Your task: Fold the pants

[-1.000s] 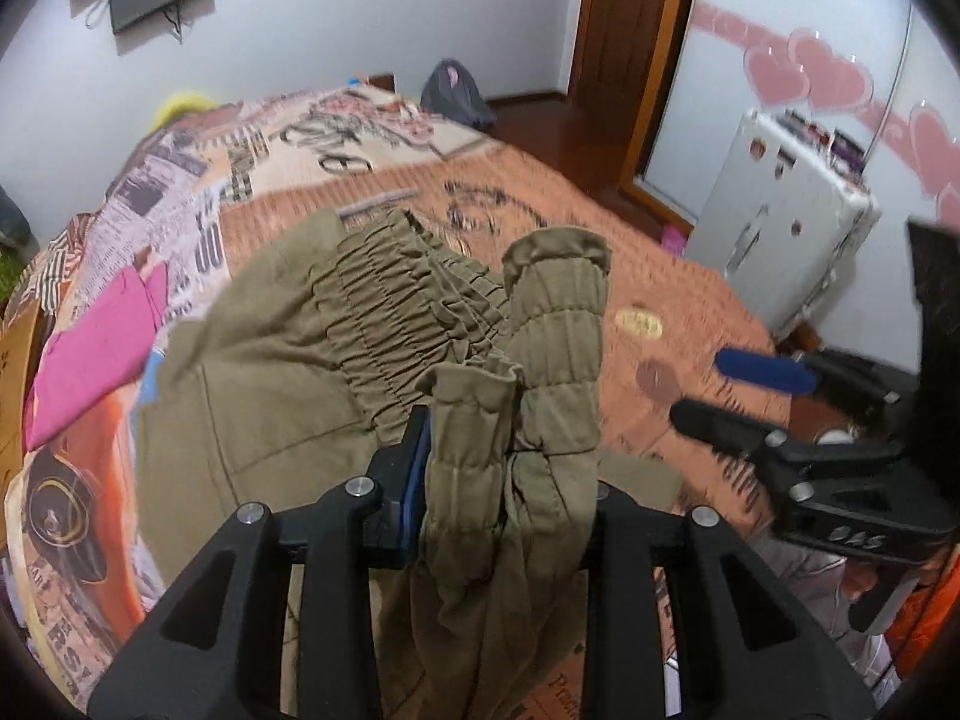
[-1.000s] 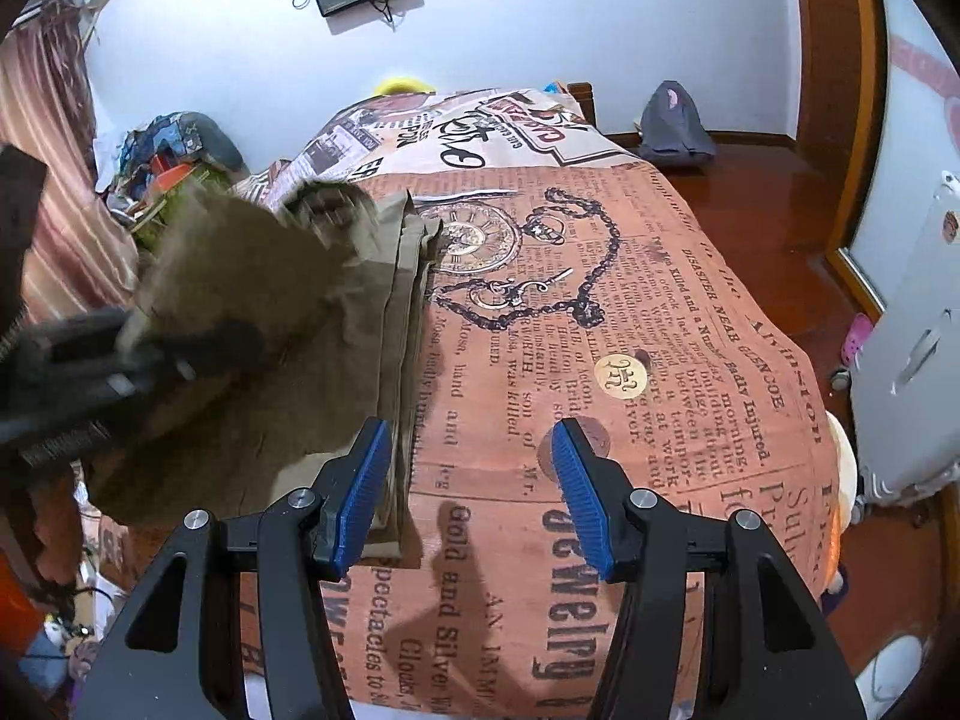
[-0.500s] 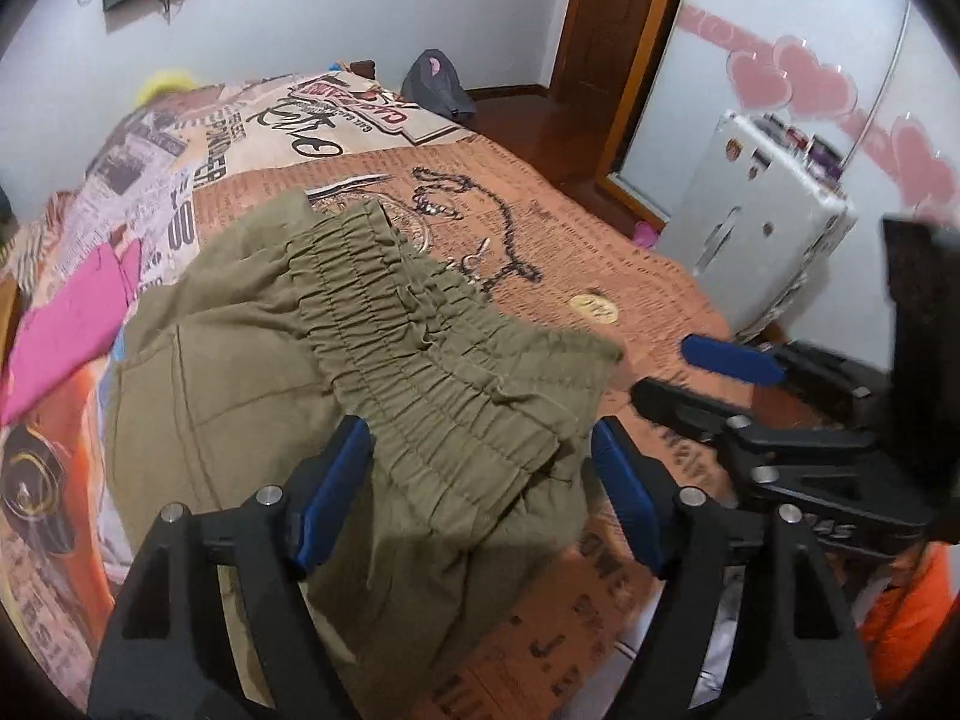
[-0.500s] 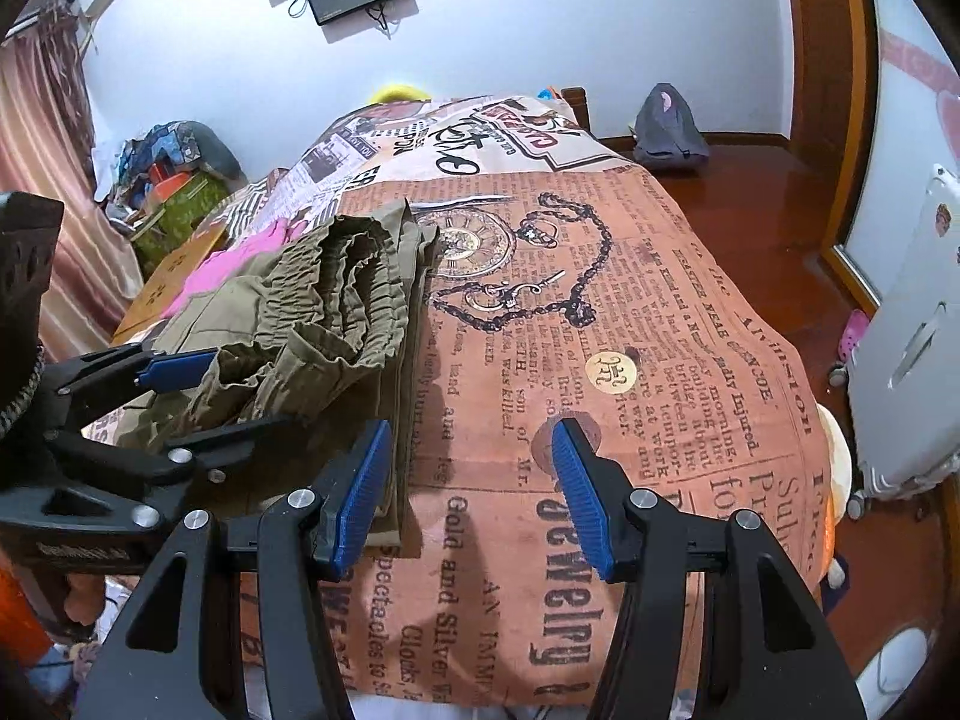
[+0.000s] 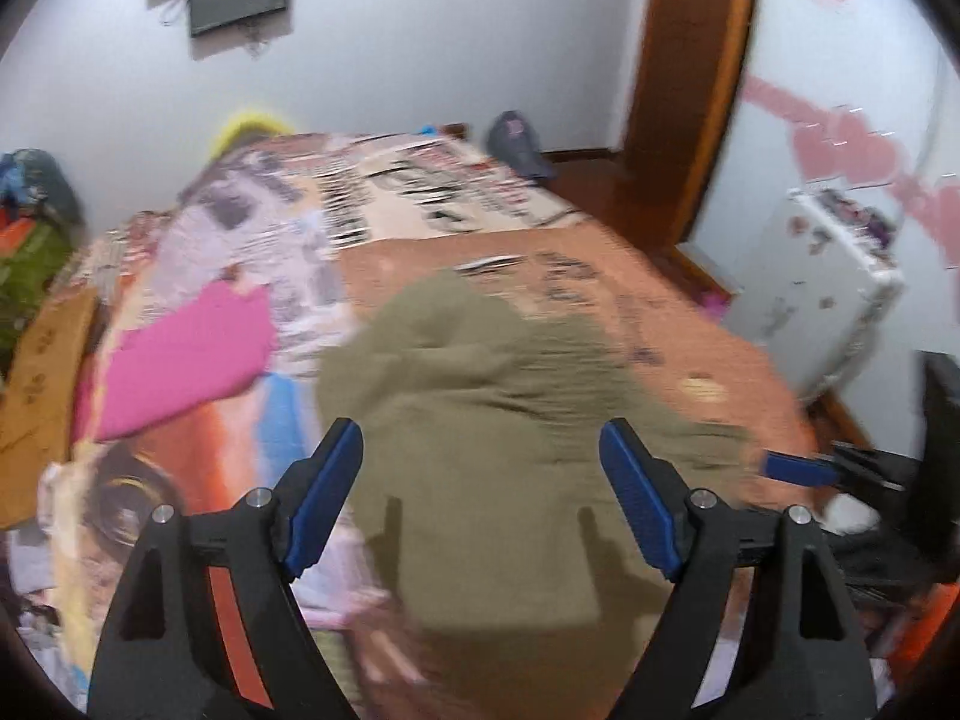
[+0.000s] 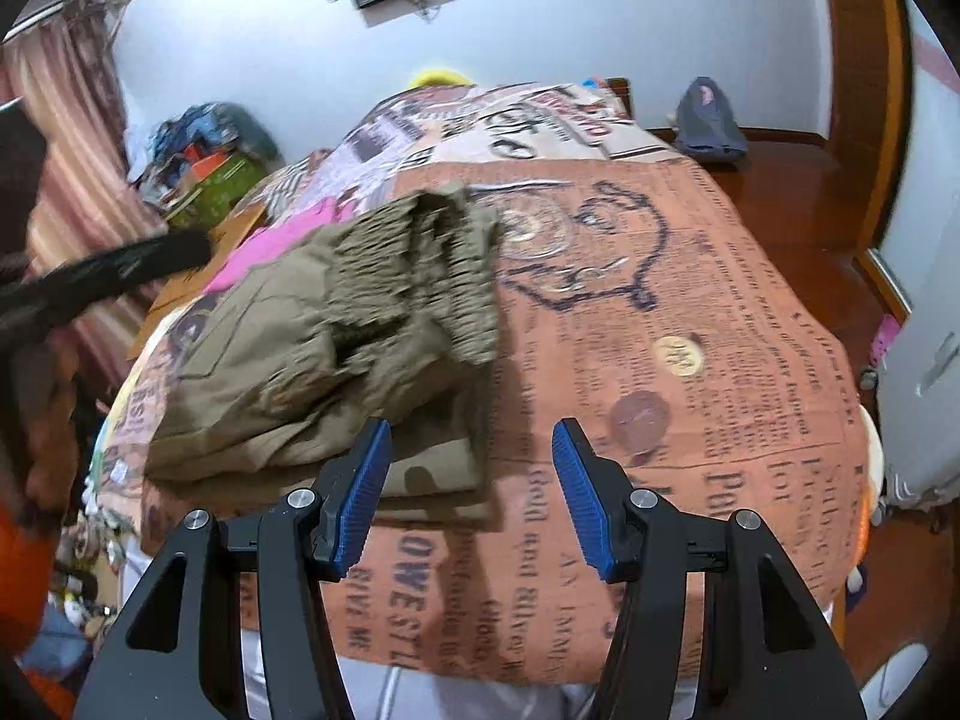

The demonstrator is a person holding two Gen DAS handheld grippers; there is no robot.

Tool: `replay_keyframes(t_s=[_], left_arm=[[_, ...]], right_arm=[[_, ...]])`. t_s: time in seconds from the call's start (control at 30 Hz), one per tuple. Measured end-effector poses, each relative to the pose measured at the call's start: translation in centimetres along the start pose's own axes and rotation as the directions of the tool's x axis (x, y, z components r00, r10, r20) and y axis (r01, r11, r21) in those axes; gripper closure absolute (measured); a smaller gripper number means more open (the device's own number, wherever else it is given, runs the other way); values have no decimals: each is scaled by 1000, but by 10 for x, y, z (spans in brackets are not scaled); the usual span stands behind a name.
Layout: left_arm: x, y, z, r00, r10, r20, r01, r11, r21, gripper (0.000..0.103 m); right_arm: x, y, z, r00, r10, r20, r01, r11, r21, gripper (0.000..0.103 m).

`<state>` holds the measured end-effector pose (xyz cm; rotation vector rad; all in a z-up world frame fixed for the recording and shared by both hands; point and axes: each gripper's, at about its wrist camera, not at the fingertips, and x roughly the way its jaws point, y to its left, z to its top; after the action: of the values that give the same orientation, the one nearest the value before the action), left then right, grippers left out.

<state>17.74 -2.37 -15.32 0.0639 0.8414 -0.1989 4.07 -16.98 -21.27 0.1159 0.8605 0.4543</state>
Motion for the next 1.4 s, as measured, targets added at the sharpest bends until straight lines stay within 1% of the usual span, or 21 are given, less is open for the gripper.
replay_keyframes(t_s=[0.03,0.2,0.27,0.3,0.37,0.4,0.43,0.47,0.5,0.67,0.77,0.87,0.97,1.03,1.13,1.2,1.27,1.33,1.4], left_arm=[[10,11,1,1000,27,-15,-27,1000,2,22],[55,52,1,992,87,-96,-90,996,-25,22],[76,58,-5,983,121,-136,-123,992,-2,22],[83,59,-9,980,131,-149,-132,991,5,22],[95,63,-19,979,121,-166,-120,993,16,21],[96,64,-22,981,118,-157,-117,993,16,21],[95,64,-25,982,115,-147,-114,993,14,21],[93,65,-26,983,111,-144,-111,994,13,21],[92,67,-28,984,107,-145,-107,994,7,21],[85,77,-41,983,88,-162,-96,994,-45,21],[78,78,-48,983,94,-160,-107,991,-76,21],[70,74,-55,982,115,-151,-134,984,-120,21],[65,65,-58,982,128,-141,-146,980,-132,23],[64,62,-58,984,107,-144,-129,980,-150,25],[66,61,-58,986,54,-159,-87,974,-207,25],[67,61,-58,986,36,-163,-73,970,-231,25],[69,57,-58,986,31,-163,-71,967,-243,25],[68,52,-57,986,52,-158,-89,968,-235,25],[65,48,-56,986,76,-149,-108,971,-215,26]], right_arm=[[2,4,-1,1000,7,-6,-7,1000,-9,50],[17,22,-3,999,36,-41,-38,998,-42,50],[25,25,-4,999,28,-47,-30,998,-48,50],[31,25,-4,998,26,-55,-29,998,-54,50],[43,23,-6,996,26,-86,-32,997,-67,50],[46,23,-6,996,24,-91,-31,997,-73,49],[49,21,-6,996,17,-91,-25,996,-84,43],[50,20,-5,996,3,-89,-11,995,-98,39],[51,19,-4,996,-1,-89,-9,994,-107,37],[62,1,9,996,-34,-87,24,993,-116,37],[71,-9,18,995,-49,-84,39,992,-120,37],[83,-19,32,995,-59,-78,49,991,-122,37],[99,-31,48,995,-63,-82,53,990,-127,37],[108,-38,58,994,-72,-82,60,989,-136,37],[125,-48,77,992,-97,-77,85,986,-143,37],[134,-54,88,992,-95,-77,85,988,-131,37],[140,-58,95,992,-100,-74,91,988,-124,41],[142,-61,103,991,-107,-80,97,989,-113,51],[137,-63,107,991,-106,-80,98,990,-105,58]])
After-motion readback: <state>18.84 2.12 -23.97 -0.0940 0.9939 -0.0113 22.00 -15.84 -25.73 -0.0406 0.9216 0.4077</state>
